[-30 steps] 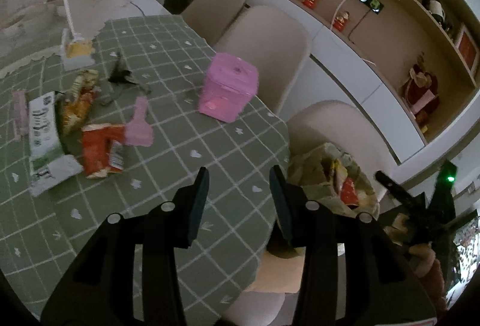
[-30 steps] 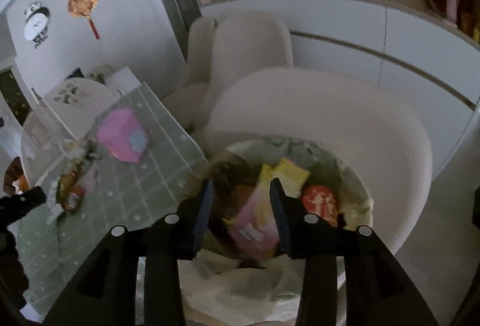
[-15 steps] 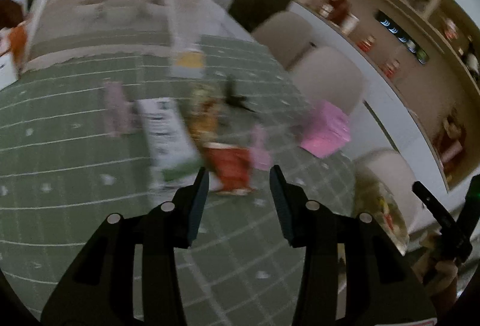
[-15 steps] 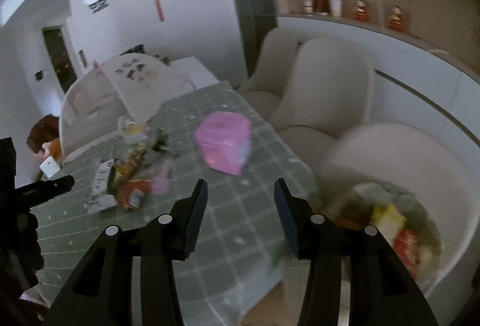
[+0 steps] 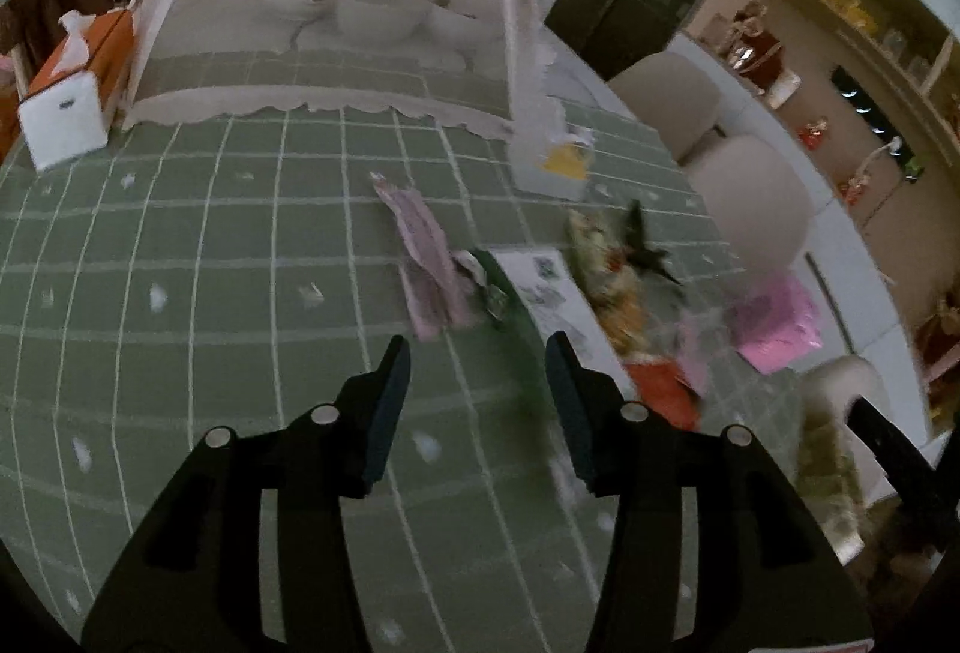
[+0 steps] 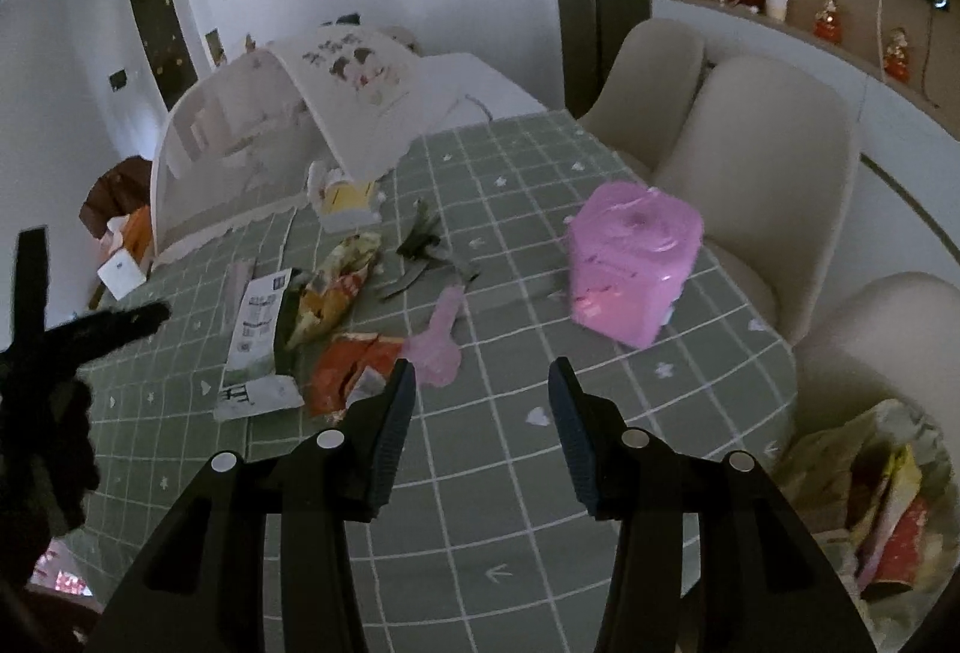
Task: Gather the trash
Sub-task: 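Return to the table and grasp the pink wrapper strip with the left gripper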
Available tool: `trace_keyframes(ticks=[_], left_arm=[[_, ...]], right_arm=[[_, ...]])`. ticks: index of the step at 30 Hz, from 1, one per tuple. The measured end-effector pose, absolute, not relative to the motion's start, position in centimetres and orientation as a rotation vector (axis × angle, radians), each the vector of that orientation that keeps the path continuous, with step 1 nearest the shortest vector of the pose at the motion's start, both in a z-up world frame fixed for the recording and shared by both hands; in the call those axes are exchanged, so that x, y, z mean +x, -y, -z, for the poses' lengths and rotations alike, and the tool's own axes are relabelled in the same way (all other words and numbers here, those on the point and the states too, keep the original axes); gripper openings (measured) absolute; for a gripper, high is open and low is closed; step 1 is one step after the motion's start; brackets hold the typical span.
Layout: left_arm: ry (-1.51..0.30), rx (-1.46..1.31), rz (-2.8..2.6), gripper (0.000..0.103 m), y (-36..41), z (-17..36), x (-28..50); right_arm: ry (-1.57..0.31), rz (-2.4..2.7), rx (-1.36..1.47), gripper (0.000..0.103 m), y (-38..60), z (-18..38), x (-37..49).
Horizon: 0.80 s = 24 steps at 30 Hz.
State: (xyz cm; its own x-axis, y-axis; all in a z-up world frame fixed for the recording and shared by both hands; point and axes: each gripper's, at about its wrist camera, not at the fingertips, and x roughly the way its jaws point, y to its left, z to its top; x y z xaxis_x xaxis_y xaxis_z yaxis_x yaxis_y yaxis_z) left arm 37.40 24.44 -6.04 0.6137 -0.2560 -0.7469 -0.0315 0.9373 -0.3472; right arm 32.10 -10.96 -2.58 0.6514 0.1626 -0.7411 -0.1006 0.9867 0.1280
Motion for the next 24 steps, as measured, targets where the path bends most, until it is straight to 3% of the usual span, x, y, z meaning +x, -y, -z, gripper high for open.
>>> trace_keyframes(ticks=[10,13,15,16,18,24], left_arm=[[-1.022,-0.318,0.021,0.044,-25.2,10.4,46.7],[-1.05,-0.323,0.036,0.037,-24.9,10.8,47.7],[-1.058,-0.285,0.048,0.018,-24.2,10.8,47.8],[-1.058,-0.276,0.06,0.017,-24.0,10.7,47.7],[-1.057,-0.279,0.105,0.005,-23.6,10.4,47.3],[-1.093,-0.321,0.208,0.005,-22.7,9.7,43.8]], right_arm=[[-0.896,-0.093,0.079,0.044,10.9,5.7,33.6],[-0.908,-0.094,0.109,0.044,10.9,6.8,34.6],[-0.93,-0.12,0.126,0.044,10.7,7.5,35.3],[-0.939,-0.132,0.126,0.044,10.5,7.8,35.6],[-0.959,-0.16,0.113,0.044,9.8,8.3,36.2],[-0.98,-0.246,0.114,0.044,7.8,8.9,37.9]])
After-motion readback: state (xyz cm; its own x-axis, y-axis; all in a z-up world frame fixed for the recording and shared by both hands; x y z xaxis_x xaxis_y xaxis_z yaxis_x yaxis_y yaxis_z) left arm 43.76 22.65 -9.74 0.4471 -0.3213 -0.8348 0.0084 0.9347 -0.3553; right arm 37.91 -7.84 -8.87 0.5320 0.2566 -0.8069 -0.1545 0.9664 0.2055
